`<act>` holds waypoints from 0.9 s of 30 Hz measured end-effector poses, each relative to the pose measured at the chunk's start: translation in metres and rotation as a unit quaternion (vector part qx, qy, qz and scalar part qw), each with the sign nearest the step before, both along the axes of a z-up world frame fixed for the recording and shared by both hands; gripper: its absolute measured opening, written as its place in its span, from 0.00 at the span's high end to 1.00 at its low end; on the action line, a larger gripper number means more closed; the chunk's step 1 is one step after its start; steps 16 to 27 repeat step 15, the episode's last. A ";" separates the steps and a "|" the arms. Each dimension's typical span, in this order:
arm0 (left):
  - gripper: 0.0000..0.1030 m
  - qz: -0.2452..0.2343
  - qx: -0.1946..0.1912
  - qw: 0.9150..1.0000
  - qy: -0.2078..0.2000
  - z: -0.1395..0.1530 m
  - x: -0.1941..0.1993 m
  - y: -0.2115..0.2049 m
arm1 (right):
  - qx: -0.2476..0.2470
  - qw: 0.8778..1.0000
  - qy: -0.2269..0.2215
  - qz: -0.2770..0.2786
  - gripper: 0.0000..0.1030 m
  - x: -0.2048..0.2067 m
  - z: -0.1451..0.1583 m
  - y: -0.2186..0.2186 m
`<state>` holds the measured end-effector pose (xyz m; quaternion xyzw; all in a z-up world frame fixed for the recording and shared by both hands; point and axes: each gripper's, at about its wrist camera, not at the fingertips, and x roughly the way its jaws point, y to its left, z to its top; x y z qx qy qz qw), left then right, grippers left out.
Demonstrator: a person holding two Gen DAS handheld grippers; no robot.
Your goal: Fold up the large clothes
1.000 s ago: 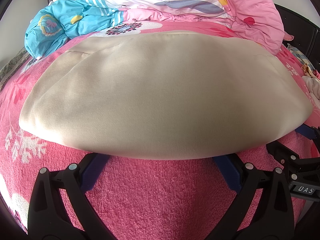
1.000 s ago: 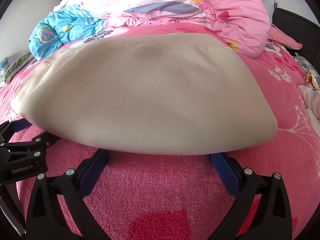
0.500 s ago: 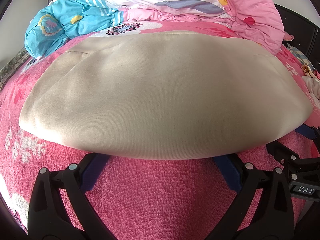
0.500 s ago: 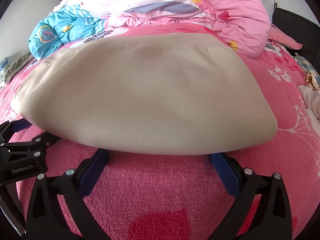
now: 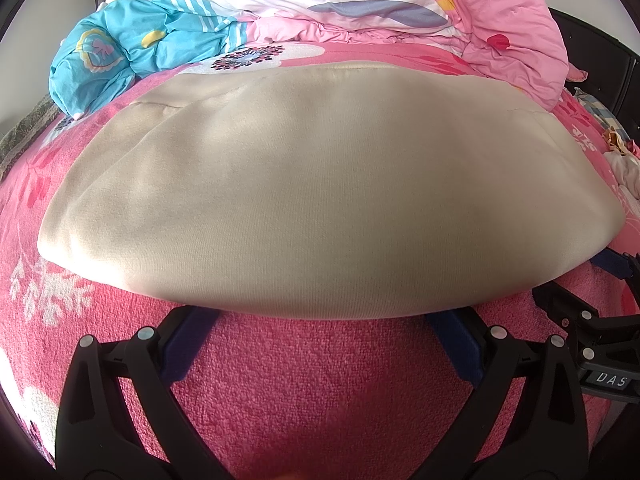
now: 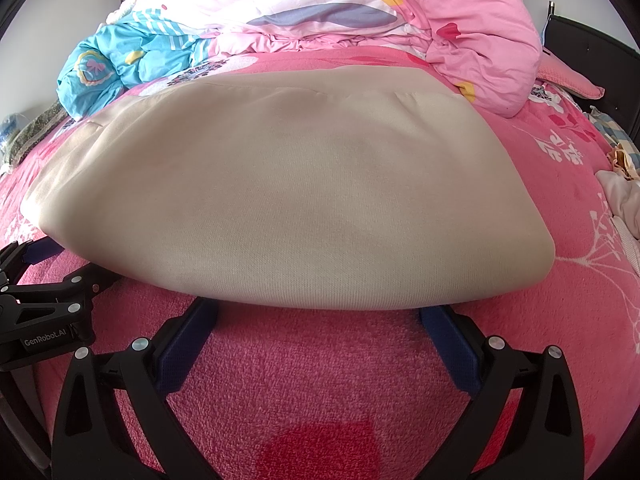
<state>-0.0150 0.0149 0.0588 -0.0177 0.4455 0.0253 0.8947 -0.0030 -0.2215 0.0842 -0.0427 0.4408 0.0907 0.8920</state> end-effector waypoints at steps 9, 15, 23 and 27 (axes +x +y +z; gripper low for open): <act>0.06 0.001 0.000 1.000 -0.003 -0.003 -0.002 0.001 | -0.003 1.000 0.000 0.000 0.06 0.000 0.000 0.001; 0.06 0.000 -0.002 1.000 -0.002 -0.002 -0.002 0.005 | -0.002 1.000 -0.001 0.000 0.06 0.000 0.000 0.002; 0.06 0.000 -0.002 1.000 -0.002 -0.002 -0.002 0.005 | -0.002 1.000 -0.001 0.000 0.06 0.000 0.000 0.002; 0.06 0.000 -0.002 1.000 -0.002 -0.002 -0.002 0.005 | -0.002 1.000 -0.001 0.000 0.06 0.000 0.000 0.002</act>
